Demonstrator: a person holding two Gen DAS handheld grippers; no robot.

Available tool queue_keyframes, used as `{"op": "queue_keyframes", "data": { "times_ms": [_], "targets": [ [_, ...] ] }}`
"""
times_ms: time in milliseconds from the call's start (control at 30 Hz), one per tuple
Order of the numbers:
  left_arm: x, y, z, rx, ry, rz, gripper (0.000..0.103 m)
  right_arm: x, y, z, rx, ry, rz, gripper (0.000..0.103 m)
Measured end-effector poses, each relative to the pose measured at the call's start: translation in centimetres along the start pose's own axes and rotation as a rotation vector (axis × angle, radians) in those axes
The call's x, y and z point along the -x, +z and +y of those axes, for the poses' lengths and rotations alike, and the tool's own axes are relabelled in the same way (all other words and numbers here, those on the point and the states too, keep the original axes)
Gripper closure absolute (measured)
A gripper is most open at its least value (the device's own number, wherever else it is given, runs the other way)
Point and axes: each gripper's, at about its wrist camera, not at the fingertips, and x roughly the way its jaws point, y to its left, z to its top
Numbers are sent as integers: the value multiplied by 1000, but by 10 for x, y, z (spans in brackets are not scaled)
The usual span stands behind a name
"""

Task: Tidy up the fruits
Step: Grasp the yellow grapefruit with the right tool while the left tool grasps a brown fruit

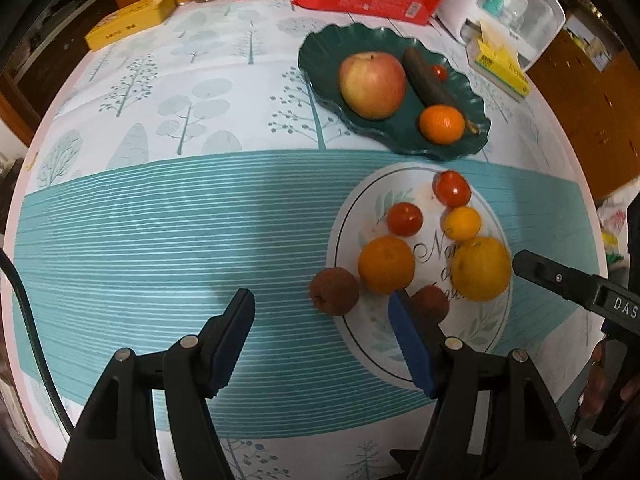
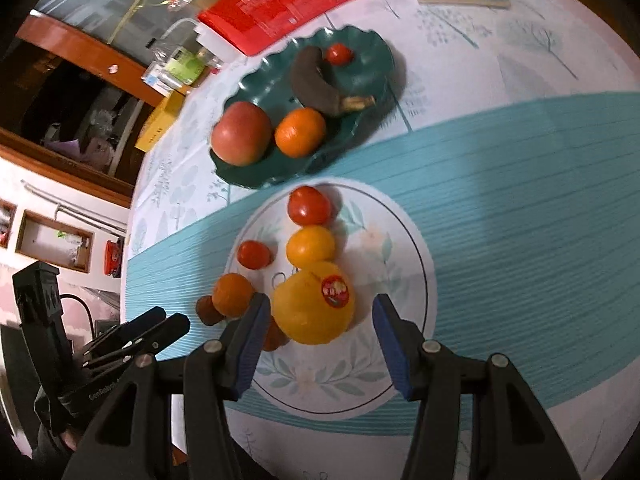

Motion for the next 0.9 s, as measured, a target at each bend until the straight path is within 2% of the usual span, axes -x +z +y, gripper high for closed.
{"op": "queue_keyframes", "data": {
  "times_ms": [100, 300, 500, 600, 667, 900],
  "targets": [
    [-8, 2, 2, -23, -1, 25, 35, -7, 0, 0, -30, -27, 15, 42],
    [-29, 6, 3, -81, 2, 89, 35, -18, 0, 0, -71, -50, 30, 41],
    [-42, 9, 3, -99, -19, 118, 38, -25, 2, 6, -69, -63, 39, 38],
    [-45, 11, 2, -112, -39, 115, 43, -30, 4, 9, -65, -62, 49, 38],
    [-47, 12, 0, -125, -55, 112, 51, -33, 5, 11, -60, -63, 55, 38],
    [-49, 17, 0, -131, -110, 97, 62, -43, 6, 23, -18, -83, 100, 38]
  ]
}}
